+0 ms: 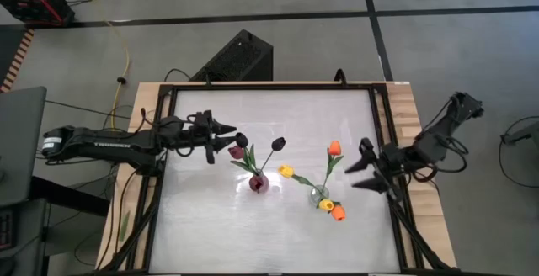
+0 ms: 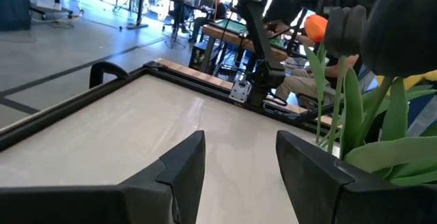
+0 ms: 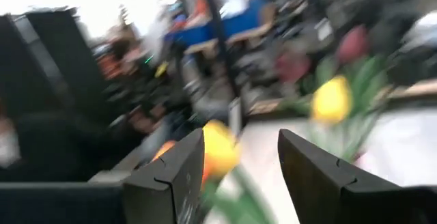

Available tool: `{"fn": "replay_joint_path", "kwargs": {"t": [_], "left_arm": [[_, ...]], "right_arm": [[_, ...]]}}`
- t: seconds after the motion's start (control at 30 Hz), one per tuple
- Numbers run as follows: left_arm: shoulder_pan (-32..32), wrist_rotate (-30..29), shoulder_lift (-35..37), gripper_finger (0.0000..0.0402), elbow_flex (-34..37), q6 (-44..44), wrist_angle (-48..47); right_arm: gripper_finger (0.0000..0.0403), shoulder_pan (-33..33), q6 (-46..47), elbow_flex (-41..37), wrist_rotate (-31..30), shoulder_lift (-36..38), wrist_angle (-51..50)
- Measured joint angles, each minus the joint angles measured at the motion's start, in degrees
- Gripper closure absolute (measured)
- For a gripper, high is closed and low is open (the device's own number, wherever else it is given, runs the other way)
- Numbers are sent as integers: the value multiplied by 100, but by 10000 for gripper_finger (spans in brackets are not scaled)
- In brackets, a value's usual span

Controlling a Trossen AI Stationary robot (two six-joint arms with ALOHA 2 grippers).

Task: Sort flowers into vase by color
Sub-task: Return to Home Position

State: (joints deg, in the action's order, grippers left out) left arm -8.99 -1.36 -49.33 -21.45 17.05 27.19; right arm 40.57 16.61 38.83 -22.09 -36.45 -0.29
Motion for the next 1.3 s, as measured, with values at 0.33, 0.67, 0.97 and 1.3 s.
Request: {"fn": "replay_joint_path", "kwargs": {"t": [0.33,0.67,0.97,1.3], "left_arm": [[-121,-13,244,233,-7,-138,-616],[-121,-226,620,233,-7,-398,-1461],[210,-288,711,244,0,-540,-1578],[1238,-1288,1047,313,4,-881,-1660]], "right_arm": [[191,969,704,0,762,-621,91],[249,1995,2692,0,-593,-2130,-1037],[386,2060,3385,-707,-1654,-2508,-722],[386,46,3207,-2500,-473,-1379,829]]}}
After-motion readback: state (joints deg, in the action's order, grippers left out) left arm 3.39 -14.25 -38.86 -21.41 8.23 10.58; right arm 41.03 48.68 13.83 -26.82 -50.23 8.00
